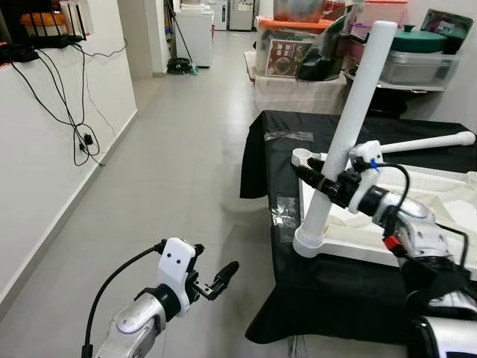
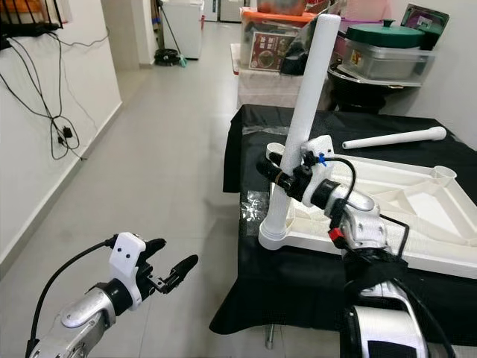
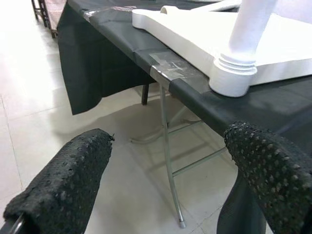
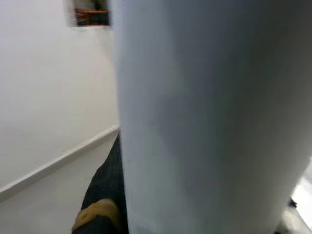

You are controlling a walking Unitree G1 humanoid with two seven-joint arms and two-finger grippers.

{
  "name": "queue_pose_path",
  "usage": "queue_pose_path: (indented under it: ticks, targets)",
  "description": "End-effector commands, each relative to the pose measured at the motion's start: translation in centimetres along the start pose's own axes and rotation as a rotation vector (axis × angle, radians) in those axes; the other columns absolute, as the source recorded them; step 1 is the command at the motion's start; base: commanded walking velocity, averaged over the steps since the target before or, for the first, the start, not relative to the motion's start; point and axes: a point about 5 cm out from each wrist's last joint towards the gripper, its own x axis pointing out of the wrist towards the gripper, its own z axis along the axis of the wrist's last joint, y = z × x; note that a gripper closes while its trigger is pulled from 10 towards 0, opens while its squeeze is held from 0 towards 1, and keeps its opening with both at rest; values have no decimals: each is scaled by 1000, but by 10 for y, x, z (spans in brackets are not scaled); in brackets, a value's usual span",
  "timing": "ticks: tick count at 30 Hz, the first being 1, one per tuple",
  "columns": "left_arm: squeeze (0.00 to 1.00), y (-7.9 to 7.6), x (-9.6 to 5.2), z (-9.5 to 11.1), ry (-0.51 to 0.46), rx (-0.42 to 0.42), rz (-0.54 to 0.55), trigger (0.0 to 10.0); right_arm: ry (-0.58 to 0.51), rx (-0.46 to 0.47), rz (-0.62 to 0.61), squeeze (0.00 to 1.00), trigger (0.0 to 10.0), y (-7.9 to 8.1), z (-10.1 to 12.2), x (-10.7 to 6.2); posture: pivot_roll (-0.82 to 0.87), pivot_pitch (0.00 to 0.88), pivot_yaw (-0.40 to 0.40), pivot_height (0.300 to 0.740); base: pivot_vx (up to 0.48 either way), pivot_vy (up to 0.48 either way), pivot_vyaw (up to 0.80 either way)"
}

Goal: Building children table

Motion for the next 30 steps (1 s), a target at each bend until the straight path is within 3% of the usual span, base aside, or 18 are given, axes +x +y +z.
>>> queue_pose_path:
  ticks: [1,2,3,5,6,8,10,12,14,15,18,21,26,30]
  targets:
    - [0,1,-3,-2,13,-1,4,10000,57,-49,-190,0,0,-10,-7,-2,81,0,-84,740,0,0,0]
    - [0,1,-3,-2,14,-3,6,10000,92,-50,-397,0,0,-15,-11,-5,79,0,-83,740,0,0,0]
    - [0,1,-3,-2,14,-3,6,10000,92,-50,-397,0,0,-15,-11,-5,79,0,-83,740,0,0,0]
    - [0,0,-4,-3,16,-6,7,10000,128,-42,-631,0,0,-10,-23,-14,72,0,-76,740,0,0,0]
    - [0,0,-4,-3,16,-6,7,10000,128,-42,-631,0,0,-10,-23,-14,72,0,-76,740,0,0,0]
    - [0,-2,-3,-4,18,-8,1,10000,168,-16,-770,0,0,11,-43,-28,69,0,-73,740,0,0,0]
    - [0,-3,-2,-4,18,-8,0,10000,184,-9,-820,0,0,16,-50,-35,69,0,-73,740,0,0,0]
    - [0,-2,-1,-3,17,-8,0,10000,219,-4,-905,0,0,15,-62,-45,67,0,-75,740,0,0,0]
    - [0,-1,0,-2,14,-5,7,10000,255,-15,-1014,0,0,2,-73,-57,65,0,-77,740,0,0,0]
    - [0,-1,0,-2,14,-5,7,10000,255,-15,-1014,0,0,2,-73,-57,65,0,-77,740,0,0,0]
    - [0,-1,0,-3,11,-8,18,10000,353,16,-1158,0,0,-25,-89,-71,64,0,-83,740,0,0,0]
    - [0,-1,0,-3,12,-10,23,10000,358,1,-1227,0,0,-37,-82,-77,64,0,-83,740,0,0,0]
    - [0,-2,0,-4,12,-14,30,10000,334,-48,-1286,0,0,-51,-64,-81,62,0,-87,740,0,0,0]
    - [0,-1,1,-4,10,-14,35,10000,329,-49,-1302,0,0,-52,-61,-80,62,0,-87,740,0,0,0]
